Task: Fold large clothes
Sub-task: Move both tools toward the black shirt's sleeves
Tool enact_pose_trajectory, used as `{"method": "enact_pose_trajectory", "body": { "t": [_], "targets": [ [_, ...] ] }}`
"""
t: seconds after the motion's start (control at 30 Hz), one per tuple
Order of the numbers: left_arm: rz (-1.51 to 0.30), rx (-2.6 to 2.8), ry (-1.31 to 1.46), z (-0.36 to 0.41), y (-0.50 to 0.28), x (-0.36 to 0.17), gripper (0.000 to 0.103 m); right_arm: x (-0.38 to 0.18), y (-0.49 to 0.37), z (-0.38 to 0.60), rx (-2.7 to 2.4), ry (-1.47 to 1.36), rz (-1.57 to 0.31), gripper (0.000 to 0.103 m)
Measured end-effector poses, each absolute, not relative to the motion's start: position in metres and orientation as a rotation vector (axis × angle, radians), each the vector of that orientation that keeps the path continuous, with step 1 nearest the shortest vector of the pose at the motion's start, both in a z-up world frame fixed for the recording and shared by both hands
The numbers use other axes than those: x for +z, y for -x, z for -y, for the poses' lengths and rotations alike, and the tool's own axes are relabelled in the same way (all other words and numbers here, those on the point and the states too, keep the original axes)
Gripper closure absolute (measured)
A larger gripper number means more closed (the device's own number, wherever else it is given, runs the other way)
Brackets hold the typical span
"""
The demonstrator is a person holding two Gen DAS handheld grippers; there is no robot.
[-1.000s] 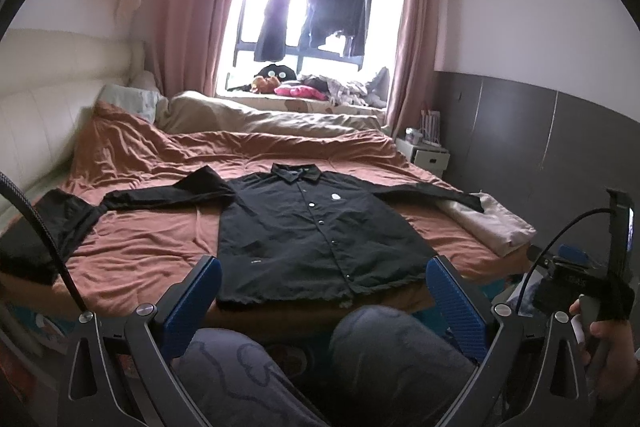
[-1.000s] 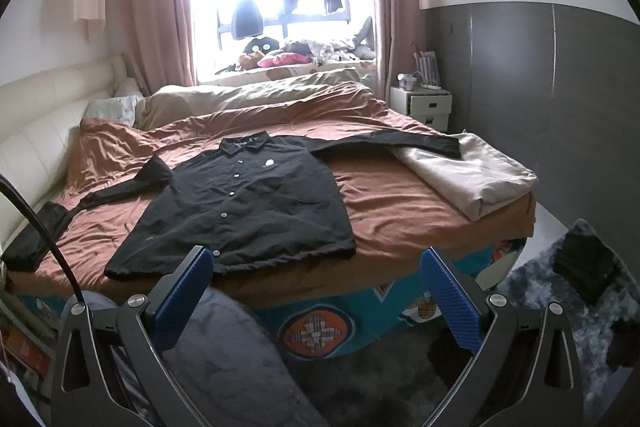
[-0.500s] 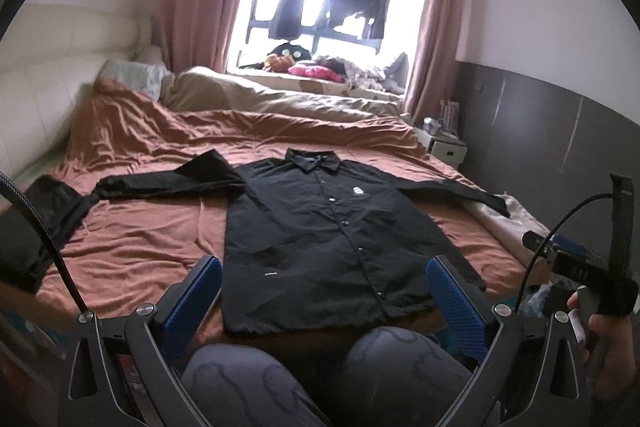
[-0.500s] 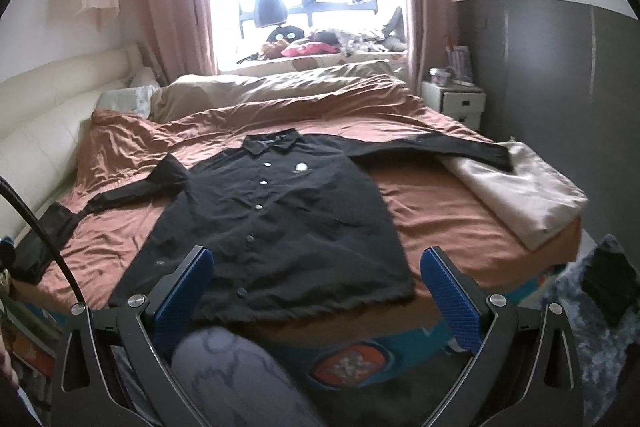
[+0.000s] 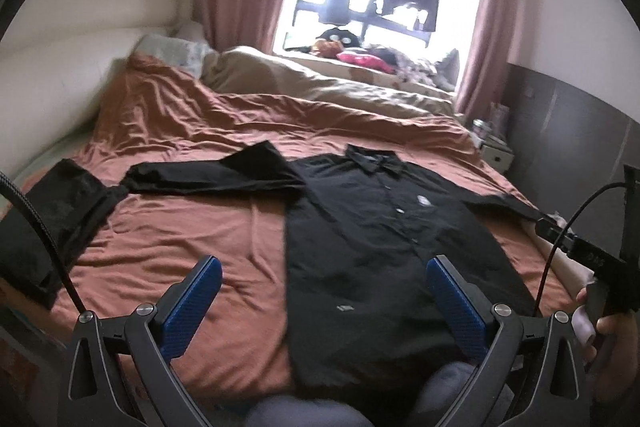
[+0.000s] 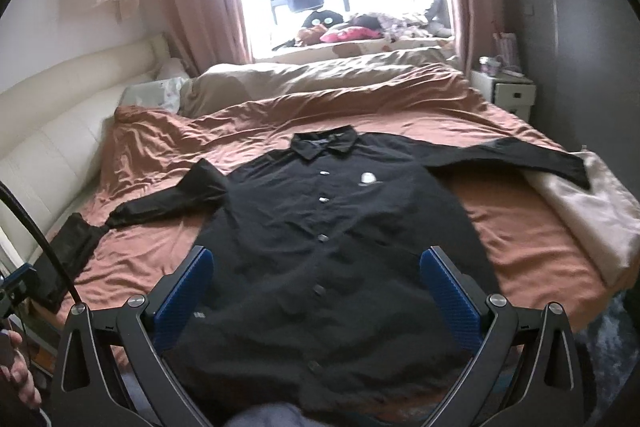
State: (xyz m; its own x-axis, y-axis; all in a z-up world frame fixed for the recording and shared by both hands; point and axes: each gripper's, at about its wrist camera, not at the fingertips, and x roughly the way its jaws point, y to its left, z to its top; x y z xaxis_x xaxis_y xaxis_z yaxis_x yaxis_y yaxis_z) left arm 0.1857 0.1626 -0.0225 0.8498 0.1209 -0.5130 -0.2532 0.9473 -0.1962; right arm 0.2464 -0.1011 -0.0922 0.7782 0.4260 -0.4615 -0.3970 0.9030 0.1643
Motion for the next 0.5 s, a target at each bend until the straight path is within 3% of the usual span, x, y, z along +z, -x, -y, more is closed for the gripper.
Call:
{"method": "enact_pose_trajectory", "body": {
  "t": [0.5],
  "targets": [
    [-0.56,0.354,0.337,-0.288,-0.251,-0.031,0.004,-0.11,-0.369,0.025,0.558,-0.201,-0.653,0.0]
  ]
}}
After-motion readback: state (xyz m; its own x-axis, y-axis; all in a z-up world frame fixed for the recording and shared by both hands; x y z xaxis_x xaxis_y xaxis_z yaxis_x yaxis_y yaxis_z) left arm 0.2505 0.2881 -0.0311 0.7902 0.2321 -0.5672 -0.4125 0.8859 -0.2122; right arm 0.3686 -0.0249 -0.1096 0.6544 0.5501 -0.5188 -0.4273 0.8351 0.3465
